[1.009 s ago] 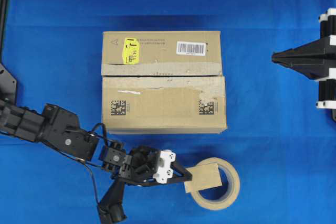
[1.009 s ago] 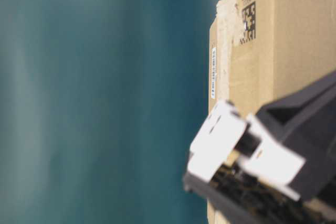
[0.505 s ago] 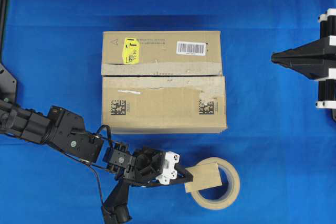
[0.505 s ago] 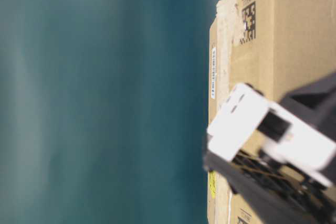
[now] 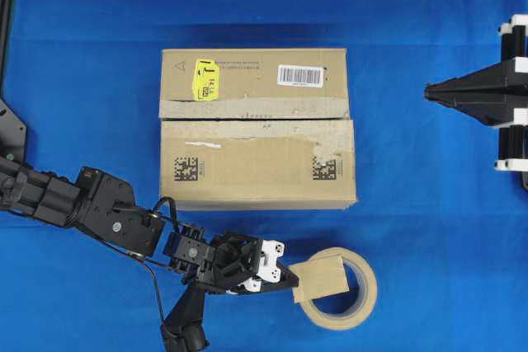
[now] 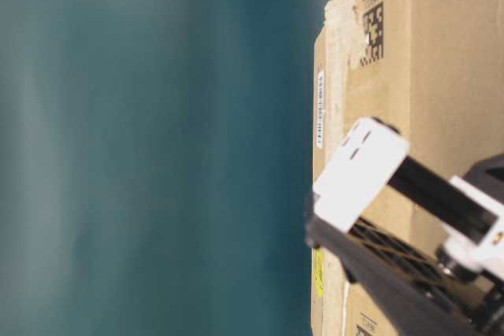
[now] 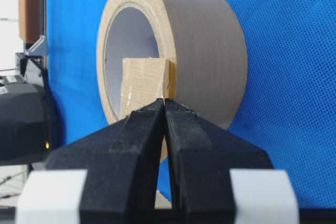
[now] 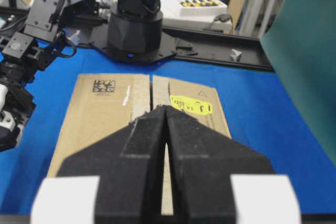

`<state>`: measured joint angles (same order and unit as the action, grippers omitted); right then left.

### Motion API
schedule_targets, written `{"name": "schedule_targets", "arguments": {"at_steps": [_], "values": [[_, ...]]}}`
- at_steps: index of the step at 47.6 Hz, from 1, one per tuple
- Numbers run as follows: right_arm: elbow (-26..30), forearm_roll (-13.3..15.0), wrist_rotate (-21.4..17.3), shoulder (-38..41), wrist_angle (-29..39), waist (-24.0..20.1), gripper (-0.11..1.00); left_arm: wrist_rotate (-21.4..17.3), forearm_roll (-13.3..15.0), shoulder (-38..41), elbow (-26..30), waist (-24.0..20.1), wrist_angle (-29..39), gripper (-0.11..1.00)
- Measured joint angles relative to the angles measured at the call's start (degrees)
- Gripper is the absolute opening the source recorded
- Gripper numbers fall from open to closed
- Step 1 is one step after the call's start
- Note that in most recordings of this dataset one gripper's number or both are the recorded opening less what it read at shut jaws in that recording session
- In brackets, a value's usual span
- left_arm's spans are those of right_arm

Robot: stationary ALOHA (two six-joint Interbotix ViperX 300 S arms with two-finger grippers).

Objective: Apply tape along the seams of the closed cardboard box to seal it securely.
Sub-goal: 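Grasp the loose tape end with the left gripper, then pull the tape end up and press it onto the box's left seam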

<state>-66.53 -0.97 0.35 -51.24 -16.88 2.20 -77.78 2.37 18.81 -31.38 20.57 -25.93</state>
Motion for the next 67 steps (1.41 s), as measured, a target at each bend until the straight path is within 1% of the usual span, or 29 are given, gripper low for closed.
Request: {"name": "schedule_targets", "arguments": {"at_steps": [4, 11, 19, 27, 33, 41, 51, 61, 67], "values": [[0.0, 0.0, 0.0, 0.2, -0.1, 0.0, 0.00, -0.4, 0.0, -1.1, -0.2, 0.0, 0.4, 0.00], [0.0, 0.0, 0.0, 0.5, 0.0, 0.0, 0.00, -2.0, 0.1, -5.9, -0.8, 0.0, 2.9, 0.00], [0.0, 0.0, 0.0, 1.1, 0.0, 0.0, 0.00, -6.3, 0.0, -11.8, -1.8, -0.7, 6.3, 0.00], [0.0, 0.0, 0.0, 1.1, 0.0, 0.0, 0.00, -9.8, -0.1, -16.9, -3.5, -2.5, 6.9, 0.00], [0.0, 0.0, 0.0, 1.0, 0.0, 0.0, 0.00, -11.3, -0.1, -20.9, -5.2, -4.7, 6.9, 0.00], [0.0, 0.1, 0.0, 0.9, 0.0, 0.0, 0.00, -13.1, -0.2, -25.0, -8.2, -8.9, 6.9, 0.00], [0.0, 0.1, 0.0, 0.8, 0.0, 0.0, 0.00, -16.8, -0.5, -28.4, -10.8, -13.2, 6.9, 0.00], [0.0, 0.1, 0.6, 0.8, 0.0, 0.0, 0.00, -17.4, -0.5, -30.1, -12.0, -16.9, 6.9, 0.00], [0.0, 0.6, 0.6, 0.8, 0.0, 0.0, 0.00, -17.4, -0.5, -30.2, -12.2, -18.8, 7.3, 0.00]]}}
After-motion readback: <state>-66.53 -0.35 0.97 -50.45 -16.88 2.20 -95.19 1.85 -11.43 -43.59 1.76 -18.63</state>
